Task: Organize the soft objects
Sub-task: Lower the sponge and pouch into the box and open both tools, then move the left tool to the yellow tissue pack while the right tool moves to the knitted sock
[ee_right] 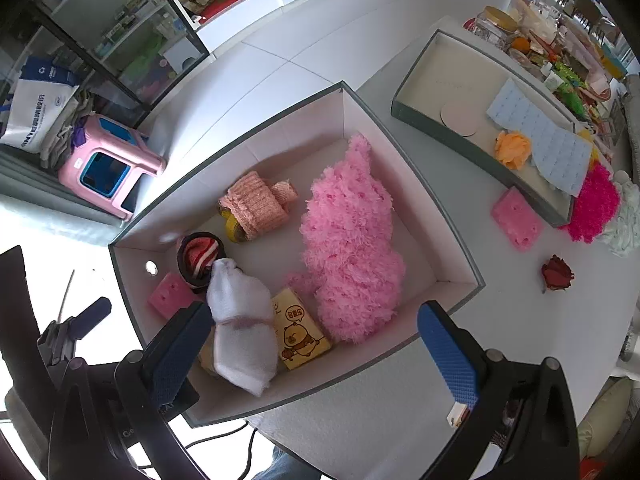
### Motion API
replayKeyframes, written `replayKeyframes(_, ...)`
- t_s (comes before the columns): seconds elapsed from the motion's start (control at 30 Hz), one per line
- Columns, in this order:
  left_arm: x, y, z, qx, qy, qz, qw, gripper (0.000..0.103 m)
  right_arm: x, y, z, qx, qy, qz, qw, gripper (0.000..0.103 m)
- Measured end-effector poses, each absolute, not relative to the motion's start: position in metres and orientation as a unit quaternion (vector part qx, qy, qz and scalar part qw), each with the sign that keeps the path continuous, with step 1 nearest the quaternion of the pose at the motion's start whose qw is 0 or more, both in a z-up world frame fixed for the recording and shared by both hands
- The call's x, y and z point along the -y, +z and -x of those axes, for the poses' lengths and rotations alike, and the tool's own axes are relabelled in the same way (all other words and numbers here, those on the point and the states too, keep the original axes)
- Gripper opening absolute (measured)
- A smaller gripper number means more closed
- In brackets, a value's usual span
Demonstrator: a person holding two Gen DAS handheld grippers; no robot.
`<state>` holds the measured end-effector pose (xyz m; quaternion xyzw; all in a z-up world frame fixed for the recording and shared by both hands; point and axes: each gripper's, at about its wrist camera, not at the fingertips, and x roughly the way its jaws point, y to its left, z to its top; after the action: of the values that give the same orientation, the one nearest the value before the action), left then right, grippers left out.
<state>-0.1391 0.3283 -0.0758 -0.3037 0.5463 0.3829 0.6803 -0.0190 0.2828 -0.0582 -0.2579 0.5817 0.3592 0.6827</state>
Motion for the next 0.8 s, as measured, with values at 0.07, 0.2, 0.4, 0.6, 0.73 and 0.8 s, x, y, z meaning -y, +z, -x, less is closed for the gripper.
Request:
replayKeyframes(0.07,-0.328,-0.075,0.140,-0.548,0.383,0.302,0.680,0.102,-0.281,-0.057,0.019,-0.582,0.359,0.257,0.683,0.103)
replayKeyframes(0.2,-0.325,-0.074,0.139,-0.551,0.380,0.297,0.681,0.102,-0.280,-0.056,0.020,-0.581,0.358,0.256,0.685,0.103)
replayKeyframes(0.4,-0.322,-0.071,0.138,-0.553,0.379,0.291,0.683,0.102,-0.276,-0.052,0.020,-0.582,0.356,0.250,0.687,0.103)
replayKeyframes(0.6,-0.319,-0.066,0.137,-0.554,0.384,0.284,0.682,0.102,-0.273,-0.048,0.020,-0.580,0.356,0.244,0.691,0.103)
replayKeyframes(0.73,-0.316,-0.062,0.137,-0.555,0.383,0.279,0.684,0.102,-0.269,-0.045,0.021,-0.579,0.354,0.242,0.694,0.103)
replayKeyframes(0.8,-0.314,-0.061,0.138,-0.556,0.382,0.276,0.685,0.102,-0.267,-0.045,0.021,-0.581,0.353,0.238,0.694,0.103)
